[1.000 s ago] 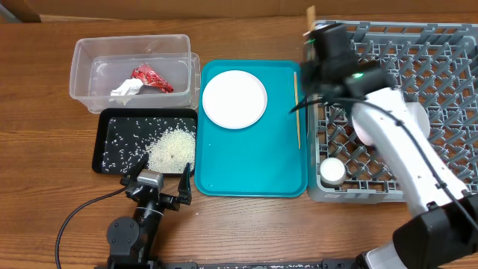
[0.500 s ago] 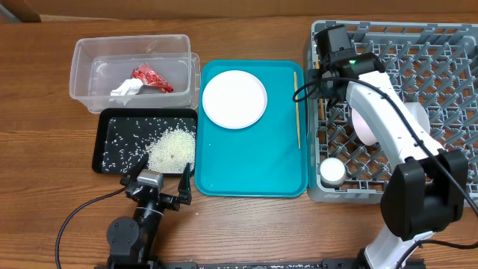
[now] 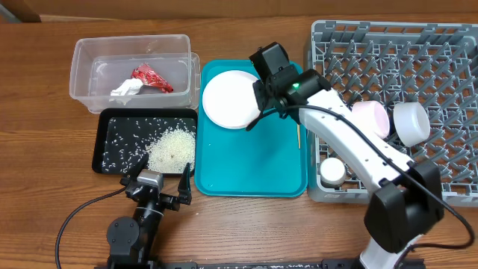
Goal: Sort waste into correct bins and load items into the dishwasher
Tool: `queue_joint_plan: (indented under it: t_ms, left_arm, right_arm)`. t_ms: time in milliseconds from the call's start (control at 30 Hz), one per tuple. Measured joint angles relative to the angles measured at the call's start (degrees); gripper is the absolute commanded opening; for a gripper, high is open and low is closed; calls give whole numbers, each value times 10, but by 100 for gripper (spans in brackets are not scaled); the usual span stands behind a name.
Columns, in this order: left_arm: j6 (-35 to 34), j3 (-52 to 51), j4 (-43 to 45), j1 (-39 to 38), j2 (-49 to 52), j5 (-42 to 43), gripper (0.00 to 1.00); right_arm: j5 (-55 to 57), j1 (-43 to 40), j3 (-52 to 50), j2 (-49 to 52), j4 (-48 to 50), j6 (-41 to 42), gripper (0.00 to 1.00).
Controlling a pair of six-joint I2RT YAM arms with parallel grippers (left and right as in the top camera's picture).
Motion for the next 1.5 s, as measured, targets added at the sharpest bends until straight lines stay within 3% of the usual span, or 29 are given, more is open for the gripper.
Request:
queue_joint_plan:
  t_ms: [333, 733, 933, 1067, 1367, 1500]
  left_arm:
    - [0, 0, 0, 0, 0, 0, 100]
    - [0, 0, 0, 0, 0, 0, 100]
    - [0, 0, 0, 0, 0, 0, 100]
    - [0, 0, 0, 0, 0, 0, 100]
    - [0, 0, 0, 0, 0, 0, 100]
    - [0, 0, 0, 0, 0, 0, 100]
  right_arm:
    - [69, -41, -17, 137, 28, 26, 39]
    - [46, -66, -20, 174, 60, 30, 42]
    - [22, -65, -14, 180, 37, 30, 19]
    - [8, -65, -11, 180, 16, 31, 16]
    - [44, -64, -9, 180, 9, 21, 32]
    - [54, -64, -9, 180, 18, 11, 34]
